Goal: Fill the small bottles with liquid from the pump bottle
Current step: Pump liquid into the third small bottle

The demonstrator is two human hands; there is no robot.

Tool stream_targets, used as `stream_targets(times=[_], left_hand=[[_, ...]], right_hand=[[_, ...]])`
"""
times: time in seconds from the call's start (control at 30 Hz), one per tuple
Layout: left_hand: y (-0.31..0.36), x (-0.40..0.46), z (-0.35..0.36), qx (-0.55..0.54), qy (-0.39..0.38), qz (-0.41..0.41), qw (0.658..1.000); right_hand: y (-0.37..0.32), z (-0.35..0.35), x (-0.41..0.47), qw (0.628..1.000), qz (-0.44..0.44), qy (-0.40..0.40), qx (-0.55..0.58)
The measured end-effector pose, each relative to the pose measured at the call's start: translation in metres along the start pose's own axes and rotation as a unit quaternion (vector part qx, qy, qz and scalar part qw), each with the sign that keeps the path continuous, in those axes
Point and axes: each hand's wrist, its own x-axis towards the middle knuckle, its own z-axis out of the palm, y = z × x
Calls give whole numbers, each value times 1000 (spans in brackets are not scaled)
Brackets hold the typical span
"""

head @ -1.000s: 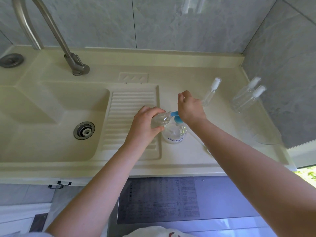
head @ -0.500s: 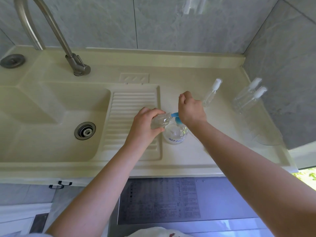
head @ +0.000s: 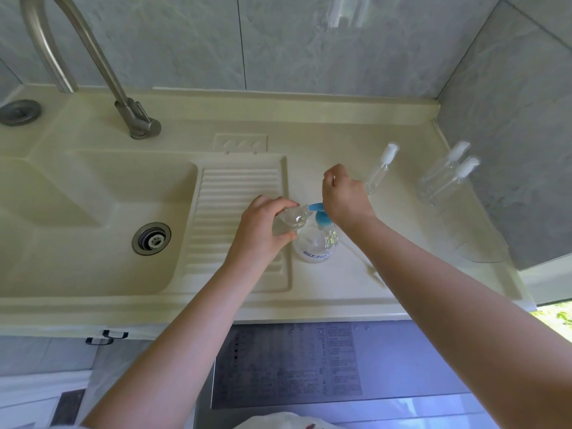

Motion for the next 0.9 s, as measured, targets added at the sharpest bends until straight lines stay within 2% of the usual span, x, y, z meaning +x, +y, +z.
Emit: stream_targets(times=[0.1,0.23,0.37,0.63,0.9], left_hand=[[0,2,0,4,0,-5,1000],[2,2,-1,8,-4,-7,1000],[2,2,-2,15,-6,-5,1000],[0,1,-3,9,-13,-9,1000],[1,2,-4,6,-13,-11,1000]], right_hand=[[-1,4,-1,1000,-2,18,-7],[-1,-2,0,998,24,-12,55],[-4,-5,0,998,18,-38,39],[-6,-1,-7,999,27,12,16],[-4,-6,-4,997,40,-30,51]])
